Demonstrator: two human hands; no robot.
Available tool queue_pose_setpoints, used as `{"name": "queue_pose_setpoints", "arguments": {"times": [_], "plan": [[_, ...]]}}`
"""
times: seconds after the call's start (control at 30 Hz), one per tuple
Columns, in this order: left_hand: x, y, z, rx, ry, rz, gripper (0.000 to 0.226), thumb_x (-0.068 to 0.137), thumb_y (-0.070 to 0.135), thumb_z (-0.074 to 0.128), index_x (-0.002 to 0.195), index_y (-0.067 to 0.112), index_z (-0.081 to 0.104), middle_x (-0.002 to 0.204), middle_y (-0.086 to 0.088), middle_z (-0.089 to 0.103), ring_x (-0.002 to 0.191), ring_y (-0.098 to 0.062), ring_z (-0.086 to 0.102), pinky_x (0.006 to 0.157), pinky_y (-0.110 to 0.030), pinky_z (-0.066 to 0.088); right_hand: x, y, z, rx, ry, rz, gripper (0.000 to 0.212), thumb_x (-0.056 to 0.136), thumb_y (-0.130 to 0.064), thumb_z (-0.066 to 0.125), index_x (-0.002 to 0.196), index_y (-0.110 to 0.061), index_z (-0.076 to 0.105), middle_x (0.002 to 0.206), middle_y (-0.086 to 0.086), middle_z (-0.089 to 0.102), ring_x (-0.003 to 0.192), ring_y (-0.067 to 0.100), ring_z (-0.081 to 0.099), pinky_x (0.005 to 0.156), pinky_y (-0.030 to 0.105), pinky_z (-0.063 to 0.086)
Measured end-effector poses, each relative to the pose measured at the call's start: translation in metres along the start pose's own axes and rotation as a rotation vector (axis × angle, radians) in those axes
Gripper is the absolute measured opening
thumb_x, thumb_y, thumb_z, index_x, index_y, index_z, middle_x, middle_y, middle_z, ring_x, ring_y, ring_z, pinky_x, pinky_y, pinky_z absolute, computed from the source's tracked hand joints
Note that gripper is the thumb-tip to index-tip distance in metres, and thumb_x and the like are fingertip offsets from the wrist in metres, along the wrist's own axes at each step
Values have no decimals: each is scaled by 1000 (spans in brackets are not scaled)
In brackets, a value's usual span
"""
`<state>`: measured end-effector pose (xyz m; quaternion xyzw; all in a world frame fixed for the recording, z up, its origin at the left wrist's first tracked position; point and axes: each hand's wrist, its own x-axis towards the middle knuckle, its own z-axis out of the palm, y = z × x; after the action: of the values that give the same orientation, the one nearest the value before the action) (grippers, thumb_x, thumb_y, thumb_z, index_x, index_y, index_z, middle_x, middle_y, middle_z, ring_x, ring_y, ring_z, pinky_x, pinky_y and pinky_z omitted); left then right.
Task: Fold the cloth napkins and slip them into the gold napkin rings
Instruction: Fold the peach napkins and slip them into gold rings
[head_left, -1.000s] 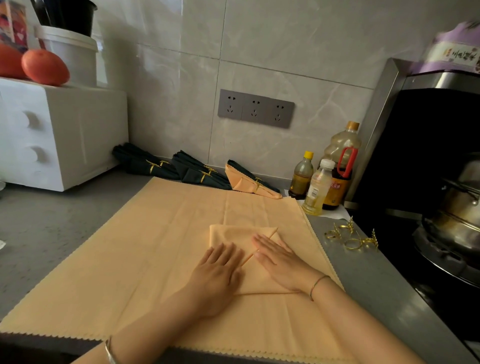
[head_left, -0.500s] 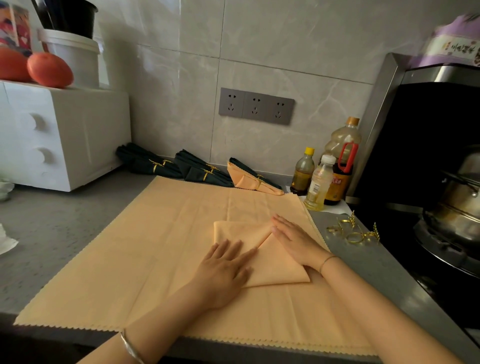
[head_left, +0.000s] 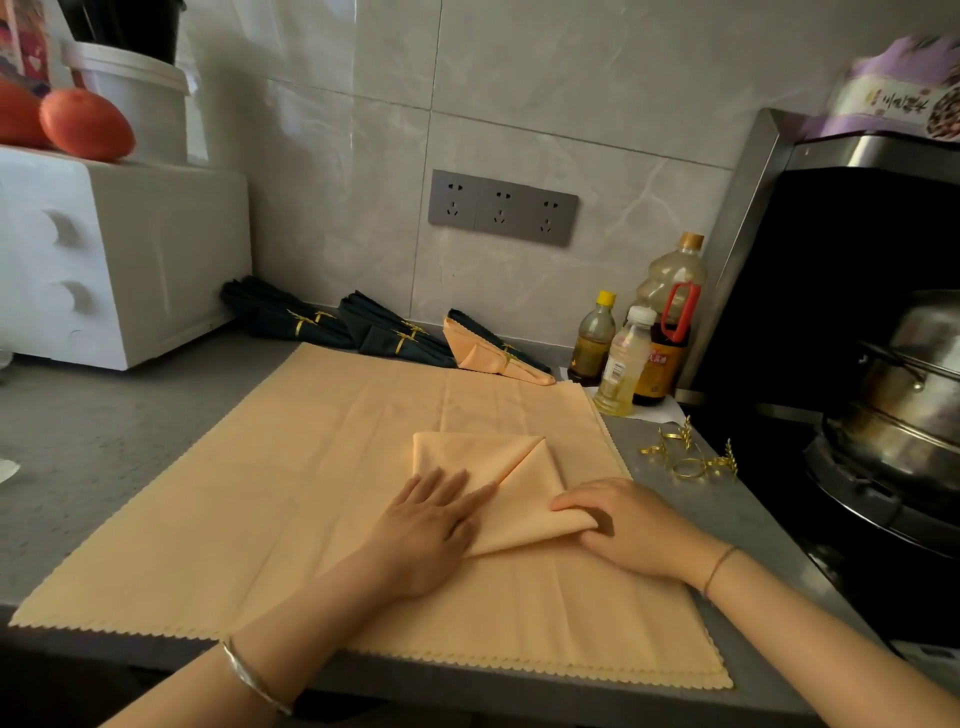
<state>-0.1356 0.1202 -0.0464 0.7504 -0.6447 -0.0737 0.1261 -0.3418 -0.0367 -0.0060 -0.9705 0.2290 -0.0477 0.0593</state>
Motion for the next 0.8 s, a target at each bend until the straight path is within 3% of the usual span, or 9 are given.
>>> {"name": "queue_pose_setpoints", "arguments": {"times": [0.13,0.27,0.37,0.53,0.8], "plan": [[0,1,-1,-38,-13,-10,51,97,57,12,147,49,5,160,10,-1,146,-14,-11,115,-31,-12,16,9,5,371,79,9,18,86,-17,67,96,-32,69,97,-11,67,95,2,58,89,20,44],[1,0,-3,-15,-32,-12,59,92,66,13,148,48,4,159,12,-2,146,-14,-13,113,-30,-14,27,10,6,582,107,120,9,89,-25,63,92,-28,71,87,-11,70,84,2,61,77,12,43],[1,-1,-3,-39,-26,-18,53,97,60,15,147,49,6,160,11,-1,146,-14,-12,113,-29,-14,35,11,11,607,123,178,13,88,-29,65,79,-23,72,78,-7,69,72,4,57,71,17,43],[1,0,-4,-96,-19,-36,46,102,49,15,147,48,9,160,11,3,147,-12,-8,115,-28,-11,43,4,18,633,184,222,18,83,-31,70,69,-20,70,66,-5,64,60,-1,49,59,12,37],[8,-5,-16,-220,-83,-64,49,103,41,26,150,40,11,159,7,12,147,-16,1,116,-31,-1,53,1,21,528,169,267,16,80,-31,73,68,-22,66,67,-3,58,65,7,49,62,20,37]]}}
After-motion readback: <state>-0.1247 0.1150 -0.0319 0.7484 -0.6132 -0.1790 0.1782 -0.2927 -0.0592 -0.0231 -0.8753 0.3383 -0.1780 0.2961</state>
